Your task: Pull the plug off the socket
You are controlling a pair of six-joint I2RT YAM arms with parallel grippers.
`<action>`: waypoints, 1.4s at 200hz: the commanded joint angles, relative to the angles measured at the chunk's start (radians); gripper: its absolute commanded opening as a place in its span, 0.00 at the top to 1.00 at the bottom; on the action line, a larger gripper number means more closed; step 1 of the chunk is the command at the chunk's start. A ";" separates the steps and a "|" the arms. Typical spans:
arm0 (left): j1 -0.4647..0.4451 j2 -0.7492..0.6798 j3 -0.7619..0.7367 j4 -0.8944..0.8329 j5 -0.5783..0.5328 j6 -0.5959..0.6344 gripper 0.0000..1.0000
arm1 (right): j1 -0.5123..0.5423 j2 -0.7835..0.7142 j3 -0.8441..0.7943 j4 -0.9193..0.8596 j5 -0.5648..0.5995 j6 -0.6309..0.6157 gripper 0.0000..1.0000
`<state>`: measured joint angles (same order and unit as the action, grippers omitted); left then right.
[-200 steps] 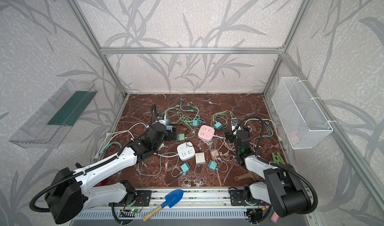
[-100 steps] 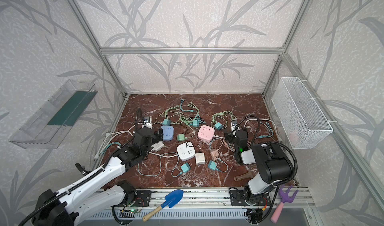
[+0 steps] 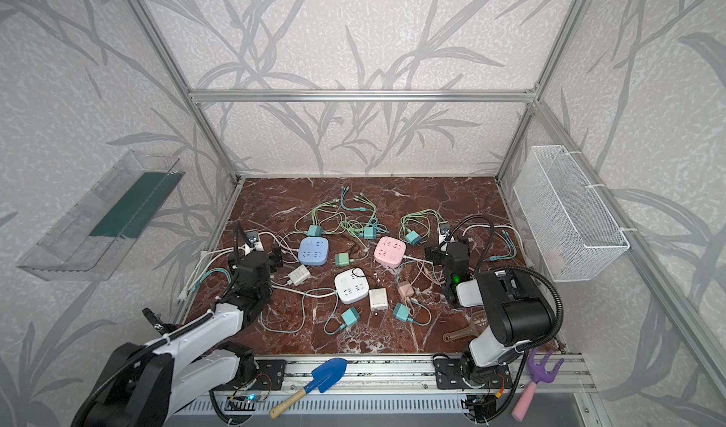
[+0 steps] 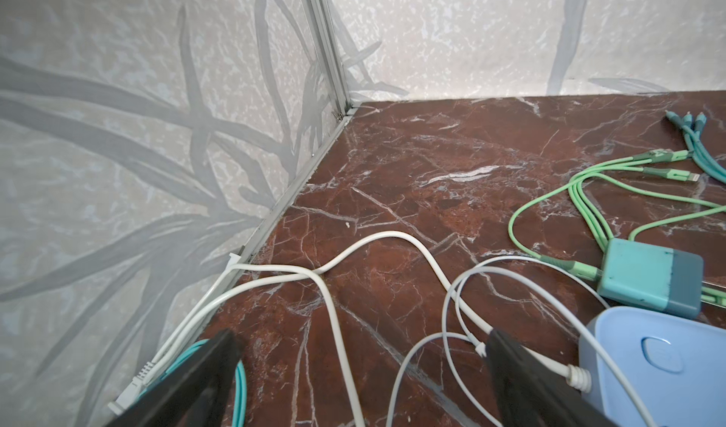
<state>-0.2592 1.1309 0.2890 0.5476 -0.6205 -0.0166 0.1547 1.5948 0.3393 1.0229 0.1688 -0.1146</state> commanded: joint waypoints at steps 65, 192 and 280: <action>0.115 0.380 0.001 0.558 0.192 0.089 0.03 | -0.032 -0.004 0.029 -0.025 -0.038 0.044 0.01; 0.286 0.438 0.086 0.401 0.482 -0.030 0.01 | -0.032 -0.004 0.029 -0.025 -0.037 0.043 0.01; 0.281 0.435 0.066 0.439 0.387 -0.046 0.01 | -0.029 -0.003 0.007 0.018 -0.033 0.041 0.01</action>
<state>0.0261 1.5616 0.3634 0.9573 -0.2146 -0.0570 0.1257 1.5948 0.3470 0.9997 0.1299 -0.0776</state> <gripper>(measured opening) 0.992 0.991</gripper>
